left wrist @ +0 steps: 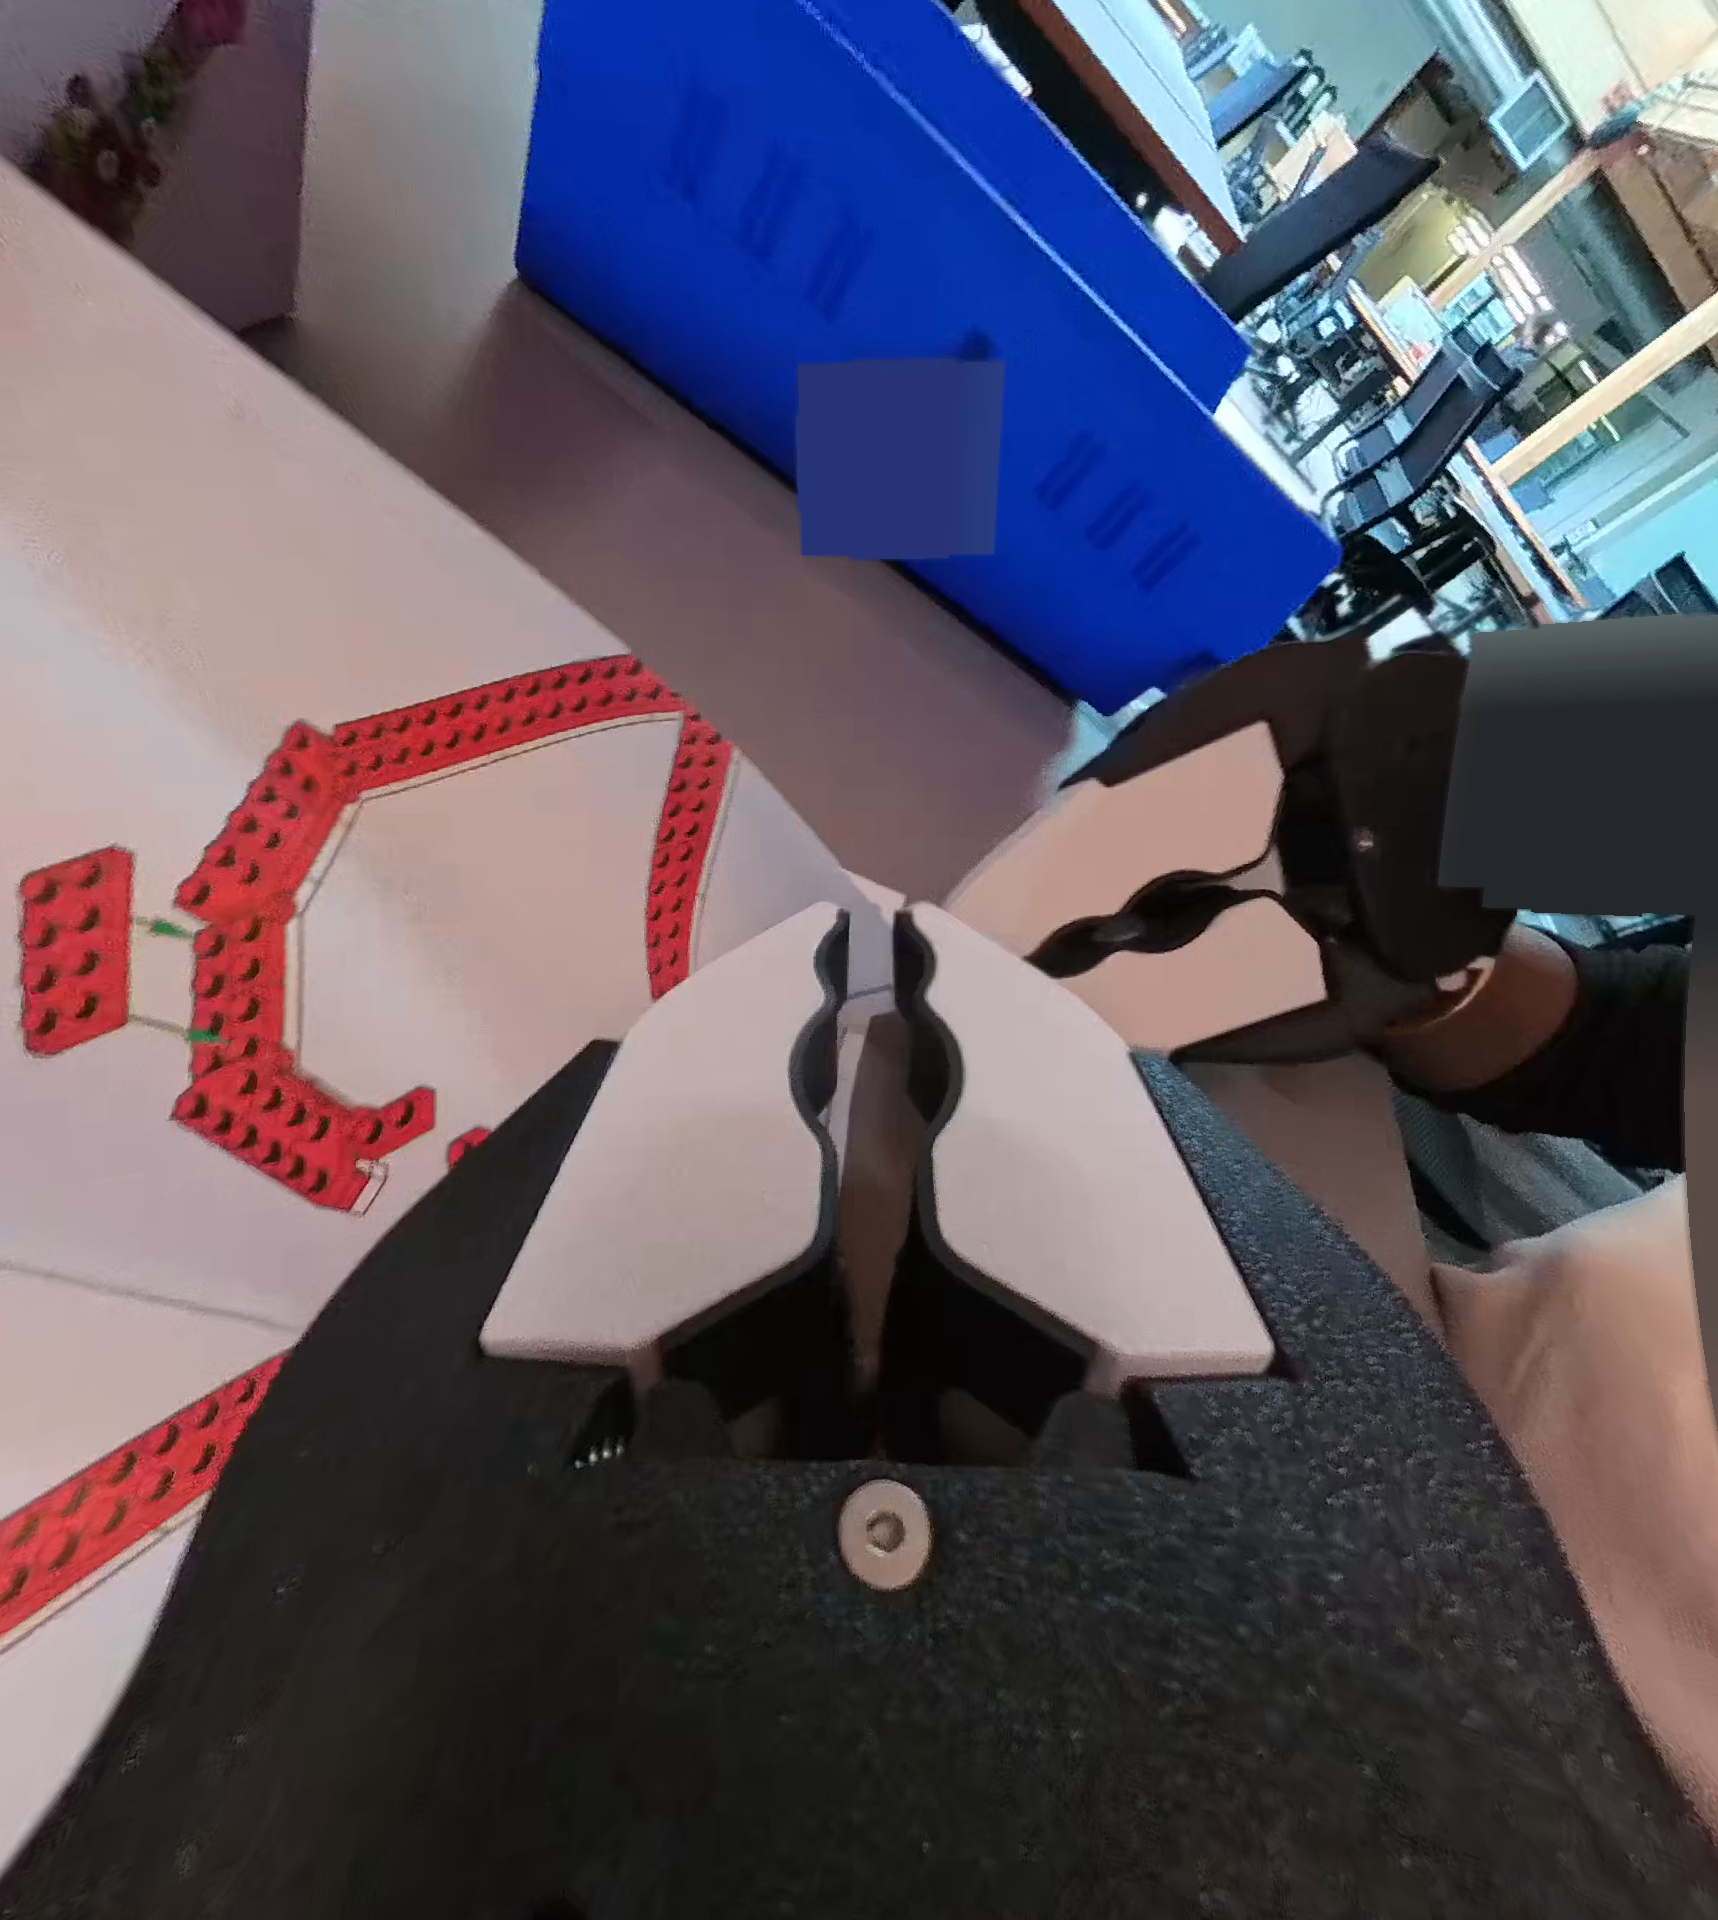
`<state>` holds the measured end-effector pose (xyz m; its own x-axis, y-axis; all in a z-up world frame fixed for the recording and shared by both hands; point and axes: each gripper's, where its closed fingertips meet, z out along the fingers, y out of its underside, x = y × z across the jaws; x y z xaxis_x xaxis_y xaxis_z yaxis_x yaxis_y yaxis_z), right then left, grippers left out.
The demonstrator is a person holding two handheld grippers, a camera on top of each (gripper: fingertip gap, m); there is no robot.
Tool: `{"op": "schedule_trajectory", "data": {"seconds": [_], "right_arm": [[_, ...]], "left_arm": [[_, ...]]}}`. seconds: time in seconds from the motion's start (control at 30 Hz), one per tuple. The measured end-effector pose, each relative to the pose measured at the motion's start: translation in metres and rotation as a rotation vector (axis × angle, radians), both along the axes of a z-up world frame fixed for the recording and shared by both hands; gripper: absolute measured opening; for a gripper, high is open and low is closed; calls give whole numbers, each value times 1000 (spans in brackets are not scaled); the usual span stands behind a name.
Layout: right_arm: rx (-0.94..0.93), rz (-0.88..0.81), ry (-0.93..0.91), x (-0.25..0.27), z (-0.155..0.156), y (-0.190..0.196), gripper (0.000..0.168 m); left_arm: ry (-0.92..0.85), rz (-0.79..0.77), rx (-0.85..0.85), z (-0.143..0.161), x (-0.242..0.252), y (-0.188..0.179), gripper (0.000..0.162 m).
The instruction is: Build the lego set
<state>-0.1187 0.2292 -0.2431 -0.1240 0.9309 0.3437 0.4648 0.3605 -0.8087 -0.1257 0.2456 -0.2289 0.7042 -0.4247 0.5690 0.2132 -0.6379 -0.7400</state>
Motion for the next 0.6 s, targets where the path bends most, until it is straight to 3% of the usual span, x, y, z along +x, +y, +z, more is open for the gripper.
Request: {"op": "schedule_trajectory", "data": {"seconds": [0.33,0.43,0.6], "right_arm": [[46,23,1,-2,0,-5,0],[45,27,3,-4,0,-7,0],[61,35,2,-5,0,-10,0]], "left_arm": [[-88,-19,-38,2,5,-4,9],[-31,-25,-71,-7,6,-5,11],[-47,-55,-57,-4,9,-9,2]]}}
